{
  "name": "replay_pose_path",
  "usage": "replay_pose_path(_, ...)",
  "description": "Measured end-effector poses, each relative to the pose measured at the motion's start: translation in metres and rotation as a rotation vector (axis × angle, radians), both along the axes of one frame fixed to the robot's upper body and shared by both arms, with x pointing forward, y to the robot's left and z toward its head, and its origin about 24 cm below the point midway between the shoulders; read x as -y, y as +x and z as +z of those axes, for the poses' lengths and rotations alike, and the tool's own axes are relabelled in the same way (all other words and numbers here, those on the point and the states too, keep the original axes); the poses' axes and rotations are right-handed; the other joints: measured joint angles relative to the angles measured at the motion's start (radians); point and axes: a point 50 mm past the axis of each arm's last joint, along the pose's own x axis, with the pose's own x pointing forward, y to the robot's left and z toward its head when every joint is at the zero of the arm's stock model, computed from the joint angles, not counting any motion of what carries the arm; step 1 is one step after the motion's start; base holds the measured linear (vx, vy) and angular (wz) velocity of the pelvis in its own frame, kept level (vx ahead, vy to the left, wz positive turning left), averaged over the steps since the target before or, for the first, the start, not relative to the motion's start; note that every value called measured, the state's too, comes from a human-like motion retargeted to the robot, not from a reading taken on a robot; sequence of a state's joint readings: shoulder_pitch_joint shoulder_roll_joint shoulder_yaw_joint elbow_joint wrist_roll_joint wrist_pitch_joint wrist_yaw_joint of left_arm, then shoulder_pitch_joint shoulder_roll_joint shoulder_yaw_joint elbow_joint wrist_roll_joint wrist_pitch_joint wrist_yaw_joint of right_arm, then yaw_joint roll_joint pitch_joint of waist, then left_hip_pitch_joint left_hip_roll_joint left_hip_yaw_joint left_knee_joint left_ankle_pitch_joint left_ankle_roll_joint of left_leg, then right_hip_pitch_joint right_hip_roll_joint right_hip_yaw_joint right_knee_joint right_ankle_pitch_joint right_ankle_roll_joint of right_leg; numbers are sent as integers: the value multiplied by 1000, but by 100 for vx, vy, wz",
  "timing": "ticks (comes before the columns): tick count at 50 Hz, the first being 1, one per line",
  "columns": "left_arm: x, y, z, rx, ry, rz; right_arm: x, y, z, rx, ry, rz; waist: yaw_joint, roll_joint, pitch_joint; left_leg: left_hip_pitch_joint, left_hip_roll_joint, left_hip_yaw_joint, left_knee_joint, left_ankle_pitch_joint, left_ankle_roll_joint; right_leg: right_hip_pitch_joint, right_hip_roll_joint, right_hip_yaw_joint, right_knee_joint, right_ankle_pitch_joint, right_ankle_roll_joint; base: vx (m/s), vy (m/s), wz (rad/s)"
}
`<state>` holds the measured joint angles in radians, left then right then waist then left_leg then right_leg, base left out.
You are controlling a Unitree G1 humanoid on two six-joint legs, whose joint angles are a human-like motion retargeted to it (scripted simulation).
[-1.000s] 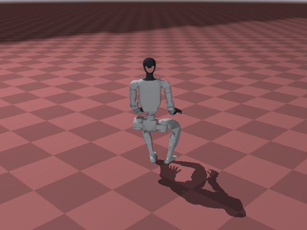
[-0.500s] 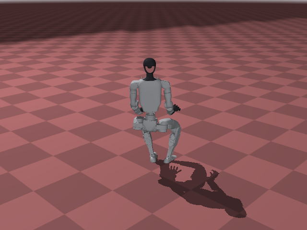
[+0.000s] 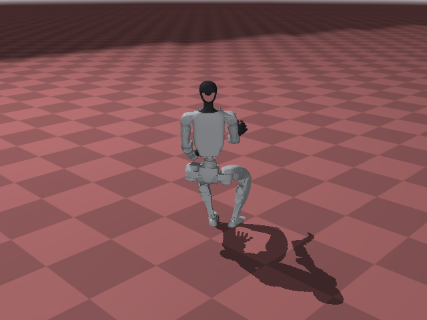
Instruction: Upper body actions
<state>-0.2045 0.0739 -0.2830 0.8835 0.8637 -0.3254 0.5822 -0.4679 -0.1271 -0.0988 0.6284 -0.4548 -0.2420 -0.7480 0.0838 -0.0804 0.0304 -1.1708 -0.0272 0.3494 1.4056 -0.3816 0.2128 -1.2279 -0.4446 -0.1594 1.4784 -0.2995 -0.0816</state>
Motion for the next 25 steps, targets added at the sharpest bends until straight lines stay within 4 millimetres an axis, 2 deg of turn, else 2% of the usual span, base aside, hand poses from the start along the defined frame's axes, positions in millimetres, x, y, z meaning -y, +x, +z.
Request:
replay_pose_path(7,4,4,3,10,5,-22,-13,42,51,67,133,76,10,-8,11,-1,-12,0,-3,3,1,-1,-10,3,5,-6,2,0,0,0)
replay_pose_path(13,8,9,7,29,12,-49,-20,63,86,115,202,51,23,-20,28,-3,-30,2,-9,7,3,-4,-26,6,10,-12,5,0,0,0)
replay_pose_path(19,13,15,12,48,21,-85,-24,79,101,15,196,60,39,-32,46,-5,-50,3,-16,11,4,-7,-44,10,16,-20,9,0,0,0)
replay_pose_path(25,19,19,17,65,26,-117,-19,86,105,-112,112,10,55,-41,62,-8,-70,3,-24,16,6,-10,-62,13,20,-26,13,0,0,0)
